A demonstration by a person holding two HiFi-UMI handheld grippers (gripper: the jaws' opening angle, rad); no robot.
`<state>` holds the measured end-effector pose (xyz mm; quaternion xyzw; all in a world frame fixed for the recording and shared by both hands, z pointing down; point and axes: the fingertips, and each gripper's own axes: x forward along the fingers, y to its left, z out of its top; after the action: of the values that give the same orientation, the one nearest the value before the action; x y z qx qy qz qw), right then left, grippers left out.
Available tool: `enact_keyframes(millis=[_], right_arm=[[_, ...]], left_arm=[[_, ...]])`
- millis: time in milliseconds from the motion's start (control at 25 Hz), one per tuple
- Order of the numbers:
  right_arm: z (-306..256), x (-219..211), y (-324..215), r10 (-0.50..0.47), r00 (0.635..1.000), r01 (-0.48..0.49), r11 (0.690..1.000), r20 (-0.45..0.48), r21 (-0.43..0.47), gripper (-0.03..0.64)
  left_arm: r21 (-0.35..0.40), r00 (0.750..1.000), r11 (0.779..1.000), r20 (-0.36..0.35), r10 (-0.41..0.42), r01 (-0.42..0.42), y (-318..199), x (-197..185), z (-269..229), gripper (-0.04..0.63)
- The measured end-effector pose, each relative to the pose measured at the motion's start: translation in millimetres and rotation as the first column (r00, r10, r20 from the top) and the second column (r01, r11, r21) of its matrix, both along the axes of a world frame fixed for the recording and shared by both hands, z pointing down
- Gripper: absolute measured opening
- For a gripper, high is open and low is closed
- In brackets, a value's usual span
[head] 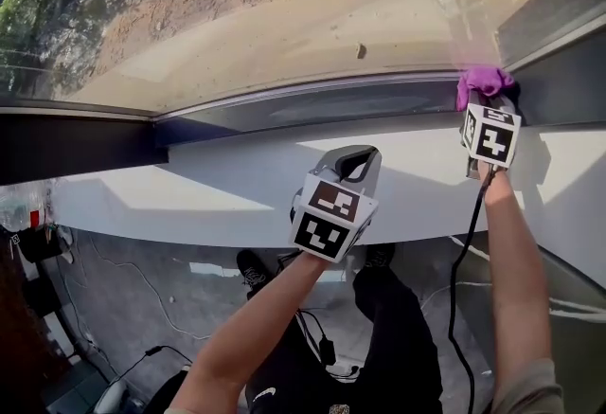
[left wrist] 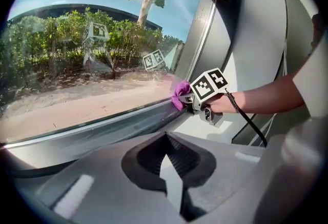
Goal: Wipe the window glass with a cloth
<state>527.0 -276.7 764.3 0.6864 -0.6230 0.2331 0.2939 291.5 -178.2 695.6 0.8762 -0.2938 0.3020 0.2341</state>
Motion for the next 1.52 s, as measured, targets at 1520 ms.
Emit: enact_keyframes(millis=[1520], right_arm=[[-552,-339,296,-0.319,0.938,0.152,0.727,0.134,0.670,0.102]], left_arm=[[0.401,0.878,0.894,-0.478,0.018,0.200,182,-201,-488,0.000]])
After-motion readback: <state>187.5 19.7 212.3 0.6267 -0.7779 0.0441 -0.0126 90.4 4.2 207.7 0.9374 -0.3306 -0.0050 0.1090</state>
